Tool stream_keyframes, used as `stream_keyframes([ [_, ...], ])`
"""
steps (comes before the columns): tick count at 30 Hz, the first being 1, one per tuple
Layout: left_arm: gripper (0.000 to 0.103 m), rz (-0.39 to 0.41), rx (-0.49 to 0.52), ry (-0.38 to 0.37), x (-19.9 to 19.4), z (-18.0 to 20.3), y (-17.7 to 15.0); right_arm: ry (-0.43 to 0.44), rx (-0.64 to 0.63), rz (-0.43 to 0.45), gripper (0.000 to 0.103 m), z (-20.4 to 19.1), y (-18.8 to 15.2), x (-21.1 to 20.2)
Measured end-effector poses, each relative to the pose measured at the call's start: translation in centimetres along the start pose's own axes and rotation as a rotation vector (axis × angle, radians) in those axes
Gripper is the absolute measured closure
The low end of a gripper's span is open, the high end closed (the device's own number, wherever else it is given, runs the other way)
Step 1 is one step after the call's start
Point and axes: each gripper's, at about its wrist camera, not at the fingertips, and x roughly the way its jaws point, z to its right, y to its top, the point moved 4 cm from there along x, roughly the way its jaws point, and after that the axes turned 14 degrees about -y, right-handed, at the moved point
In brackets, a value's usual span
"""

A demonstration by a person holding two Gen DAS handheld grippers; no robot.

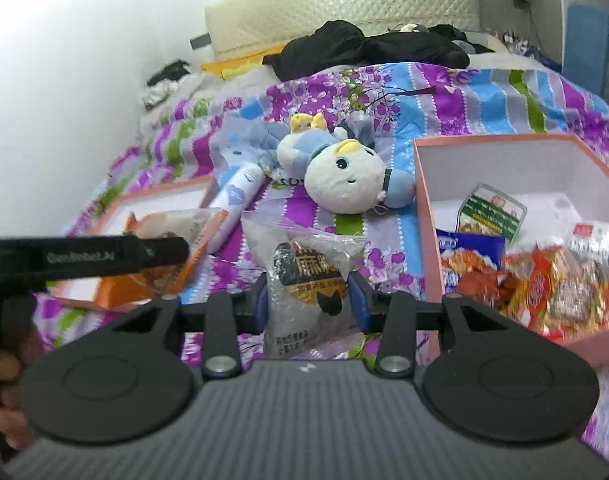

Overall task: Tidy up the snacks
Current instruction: 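Lift both bags and carry them over the pink box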

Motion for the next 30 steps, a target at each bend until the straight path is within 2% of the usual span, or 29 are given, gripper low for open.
stream_keyframes([
  [7, 0.042, 0.017, 0.026, -0.028, -3.8, 3.7, -1.9, -0.006, 0.012, 0.054, 0.059, 1.8, -1.0, -5.1],
  [14, 0.042, 0.003, 0.038, -0.081, -5.0, 6.5, -3.2, -0.046, 0.031, 0.079, 0.059, 4.2, -2.3, -8.0],
  [23, 0.042, -0.014, 0.08, -0.171, -3.7, 12.1, -4.3, -0.125, 0.075, 0.098, 0.059, 9.2, -3.5, -10.5],
  [30, 0.042, -0.057, 0.111, -0.231, 0.2, 16.0, -4.1, -0.184, 0.139, 0.071, 0.059, 13.2, -4.2, -10.2],
])
